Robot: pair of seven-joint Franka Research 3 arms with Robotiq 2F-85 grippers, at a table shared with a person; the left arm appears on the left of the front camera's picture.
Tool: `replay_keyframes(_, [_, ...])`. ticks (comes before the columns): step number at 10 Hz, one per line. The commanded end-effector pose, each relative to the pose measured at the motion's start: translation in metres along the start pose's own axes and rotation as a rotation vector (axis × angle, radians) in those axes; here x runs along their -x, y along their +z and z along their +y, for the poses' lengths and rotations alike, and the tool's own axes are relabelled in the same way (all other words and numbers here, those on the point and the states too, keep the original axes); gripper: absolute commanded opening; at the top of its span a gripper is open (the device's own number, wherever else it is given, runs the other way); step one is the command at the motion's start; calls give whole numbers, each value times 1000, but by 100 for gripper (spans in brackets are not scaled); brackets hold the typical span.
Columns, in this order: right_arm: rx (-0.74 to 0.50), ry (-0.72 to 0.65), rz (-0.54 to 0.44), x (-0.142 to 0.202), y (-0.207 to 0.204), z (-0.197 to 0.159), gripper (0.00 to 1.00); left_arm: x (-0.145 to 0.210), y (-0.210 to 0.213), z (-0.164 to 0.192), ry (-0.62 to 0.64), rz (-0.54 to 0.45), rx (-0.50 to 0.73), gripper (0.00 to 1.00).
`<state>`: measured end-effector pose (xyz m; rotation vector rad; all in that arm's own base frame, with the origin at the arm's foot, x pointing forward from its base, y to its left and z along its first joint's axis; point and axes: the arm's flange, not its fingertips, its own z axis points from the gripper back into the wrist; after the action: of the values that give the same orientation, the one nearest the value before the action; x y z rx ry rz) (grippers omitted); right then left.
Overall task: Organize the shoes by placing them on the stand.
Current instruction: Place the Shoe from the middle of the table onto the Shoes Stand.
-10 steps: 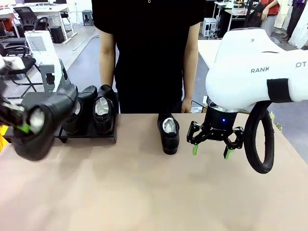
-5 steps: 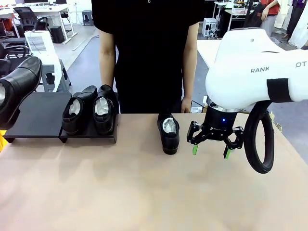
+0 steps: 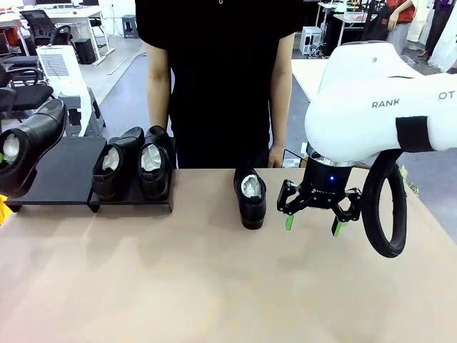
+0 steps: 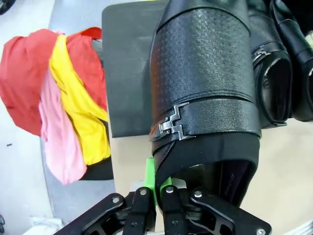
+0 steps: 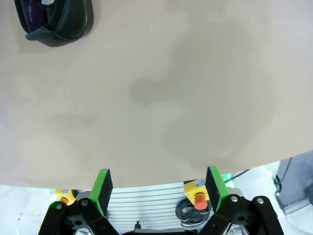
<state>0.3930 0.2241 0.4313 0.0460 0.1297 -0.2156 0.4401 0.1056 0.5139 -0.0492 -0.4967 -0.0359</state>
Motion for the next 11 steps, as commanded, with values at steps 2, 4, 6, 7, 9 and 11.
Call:
replay_keyframes(2, [13, 14, -8, -4, 2, 0, 100, -17, -30, -3, 16, 38, 29, 0])
replay_keyframes(4, [13, 14, -8, -4, 2, 0, 100, -40, -53, 26, 61, 56, 5, 0])
replay_keyframes(6, [13, 14, -8, -4, 2, 0, 100, -55, -66, 45, 91, 18, -42, 0])
replay_keyframes(7, [13, 14, -8, -4, 2, 0, 100, -60, -74, 54, 115, 12, -22, 0])
replay_keyframes(9, [13, 14, -8, -4, 2, 0, 100, -67, -87, 64, 122, -6, -4, 0])
replay_keyframes(11, [13, 14, -8, -4, 2, 0, 100, -66, -107, 66, 120, 32, 30, 0])
